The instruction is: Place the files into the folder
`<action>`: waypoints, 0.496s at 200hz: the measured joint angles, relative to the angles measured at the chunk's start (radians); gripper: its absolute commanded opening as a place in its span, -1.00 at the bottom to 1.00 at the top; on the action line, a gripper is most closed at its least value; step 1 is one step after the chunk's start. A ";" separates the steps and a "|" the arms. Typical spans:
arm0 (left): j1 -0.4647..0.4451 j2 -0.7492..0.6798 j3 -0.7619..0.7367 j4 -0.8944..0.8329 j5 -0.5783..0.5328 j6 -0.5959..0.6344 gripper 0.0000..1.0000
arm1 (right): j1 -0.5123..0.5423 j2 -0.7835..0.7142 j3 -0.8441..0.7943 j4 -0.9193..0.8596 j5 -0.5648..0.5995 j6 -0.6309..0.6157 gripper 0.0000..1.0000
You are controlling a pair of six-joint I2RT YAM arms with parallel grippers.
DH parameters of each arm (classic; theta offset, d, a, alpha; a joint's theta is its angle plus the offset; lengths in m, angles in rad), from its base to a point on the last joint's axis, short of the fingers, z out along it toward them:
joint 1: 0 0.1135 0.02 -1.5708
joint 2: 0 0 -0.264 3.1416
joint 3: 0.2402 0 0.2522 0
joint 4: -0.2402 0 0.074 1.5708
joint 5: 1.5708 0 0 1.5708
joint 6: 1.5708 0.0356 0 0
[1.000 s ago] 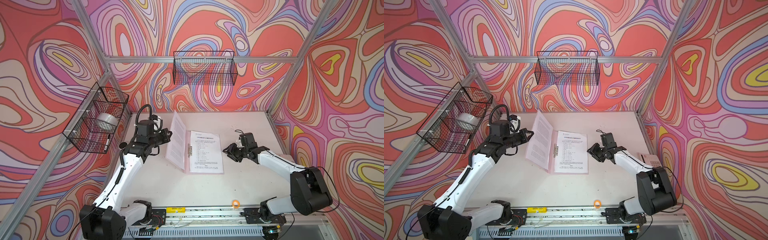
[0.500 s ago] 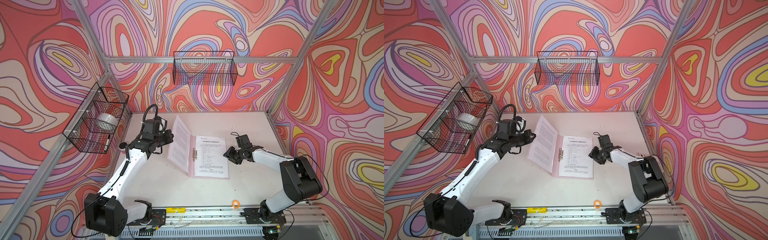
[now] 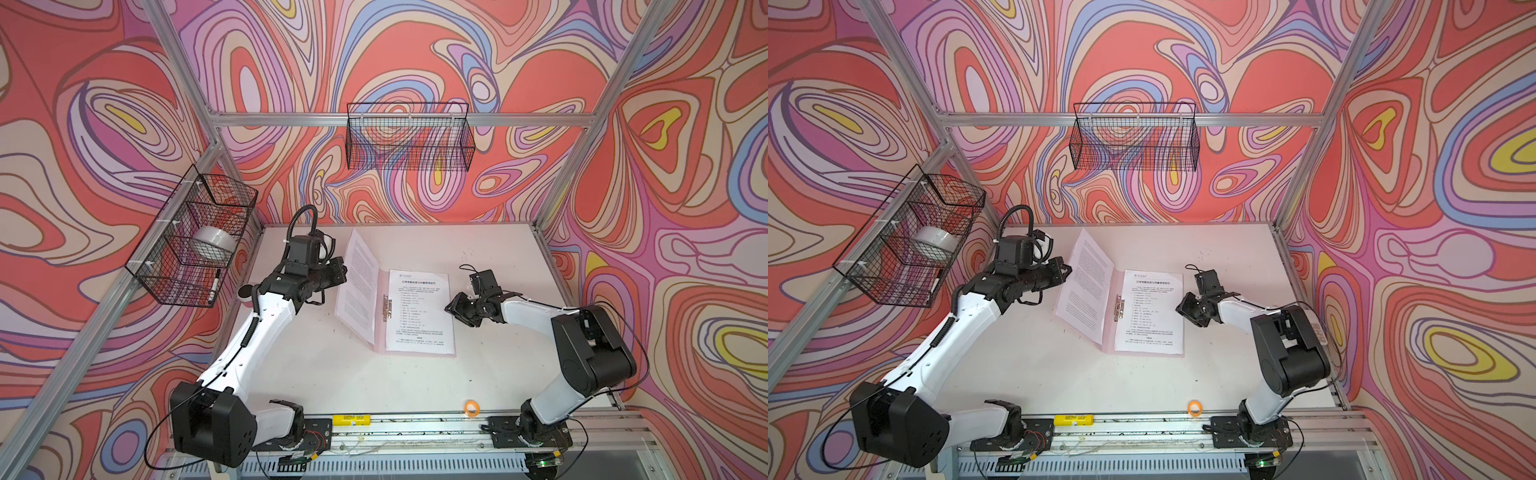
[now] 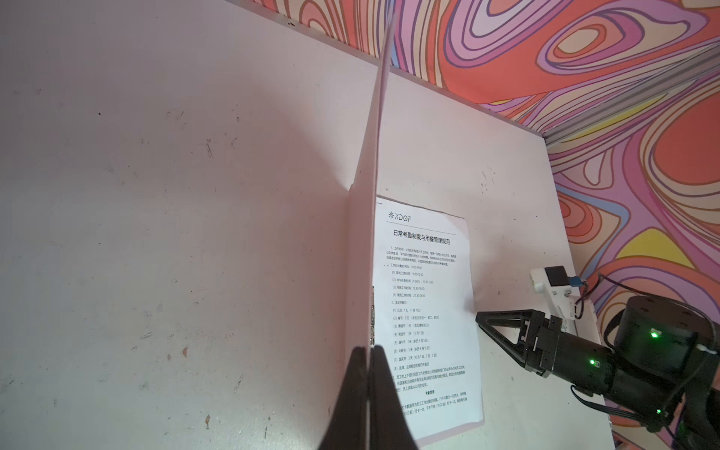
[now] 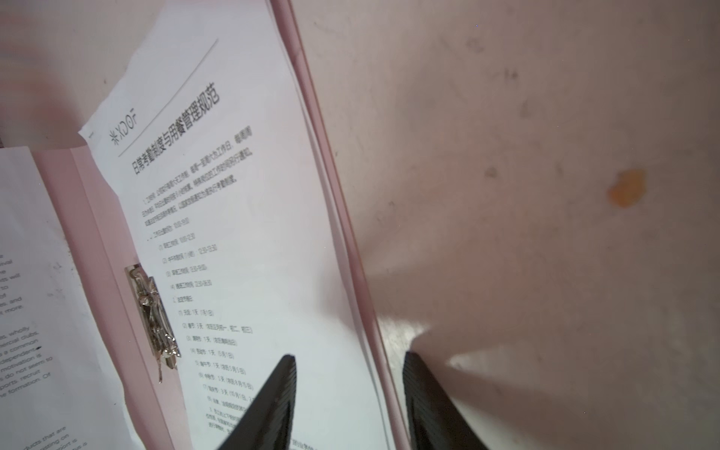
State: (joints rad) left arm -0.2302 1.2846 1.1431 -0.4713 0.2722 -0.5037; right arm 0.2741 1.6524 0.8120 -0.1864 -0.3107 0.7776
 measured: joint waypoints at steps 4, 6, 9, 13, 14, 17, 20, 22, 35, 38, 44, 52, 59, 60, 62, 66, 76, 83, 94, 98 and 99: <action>0.000 0.000 0.000 0.002 0.005 -0.002 -0.84 | 0.000 0.002 0.000 0.007 -0.004 0.000 -0.06; 0.000 0.000 0.000 0.005 0.010 -0.002 -0.81 | 0.000 0.004 -0.001 0.011 -0.007 0.000 -0.06; -0.001 0.000 -0.001 0.009 0.016 -0.005 -0.75 | 0.000 0.006 -0.001 0.016 -0.011 0.000 -0.06; -0.001 0.000 -0.002 0.015 0.024 -0.007 -0.68 | 0.000 0.008 -0.002 0.023 -0.016 0.000 -0.06; -0.001 0.000 -0.003 0.018 0.027 -0.007 -0.67 | 0.000 0.009 -0.002 0.025 -0.018 0.000 -0.06; -0.001 0.000 -0.006 0.027 0.035 -0.009 -0.62 | 0.000 0.011 -0.002 0.030 -0.021 0.000 -0.06; -0.001 0.000 -0.008 0.034 0.043 -0.012 -0.57 | 0.000 0.013 -0.002 0.036 -0.026 0.000 -0.06; -0.001 0.000 -0.010 0.042 0.050 -0.014 -0.54 | -0.001 0.015 -0.002 0.039 -0.028 -0.001 -0.06; -0.002 0.000 -0.030 0.087 0.094 -0.031 -0.35 | -0.001 0.023 -0.005 0.063 -0.044 0.000 -0.07; -0.002 0.000 -0.037 0.100 0.105 -0.037 -0.33 | -0.002 0.025 -0.005 0.069 -0.048 0.000 -0.07; -0.002 0.000 -0.048 0.123 0.125 -0.048 -0.29 | -0.003 0.028 -0.006 0.080 -0.055 0.000 -0.07; -0.003 0.000 -0.067 0.155 0.153 -0.063 -0.23 | -0.005 0.032 -0.007 0.091 -0.065 0.000 -0.07; -0.005 0.000 -0.082 0.182 0.180 -0.077 -0.17 | -0.006 0.036 -0.008 0.100 -0.072 0.000 -0.07; -0.005 0.000 -0.084 0.185 0.183 -0.079 -0.16 | -0.006 0.037 -0.008 0.103 -0.072 0.000 -0.07; -0.005 0.000 -0.089 0.194 0.191 -0.083 -0.16 | -0.006 0.039 -0.008 0.105 -0.074 0.000 -0.07; -0.007 0.001 -0.095 0.208 0.205 -0.093 -0.13 | -0.006 0.041 -0.008 0.111 -0.077 0.000 -0.07; -0.011 0.004 -0.110 0.246 0.237 -0.113 -0.09 | -0.006 0.046 -0.010 0.128 -0.087 0.001 -0.07; -0.014 0.006 -0.119 0.279 0.262 -0.130 -0.07 | -0.006 0.050 -0.012 0.139 -0.093 0.001 -0.07; -0.022 0.013 -0.134 0.328 0.296 -0.156 -0.01 | -0.006 0.055 -0.014 0.155 -0.103 0.001 -0.07; -0.025 0.016 -0.139 0.345 0.306 -0.166 0.00 | -0.006 0.056 -0.014 0.159 -0.106 0.001 -0.07; -0.027 0.017 -0.142 0.354 0.311 -0.171 0.01 | -0.006 0.057 -0.014 0.162 -0.107 0.002 -0.07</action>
State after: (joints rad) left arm -0.2569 1.3018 1.0016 -0.1177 0.5835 -0.6743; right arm 0.2676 1.7096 0.7975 -0.0242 -0.4179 0.7792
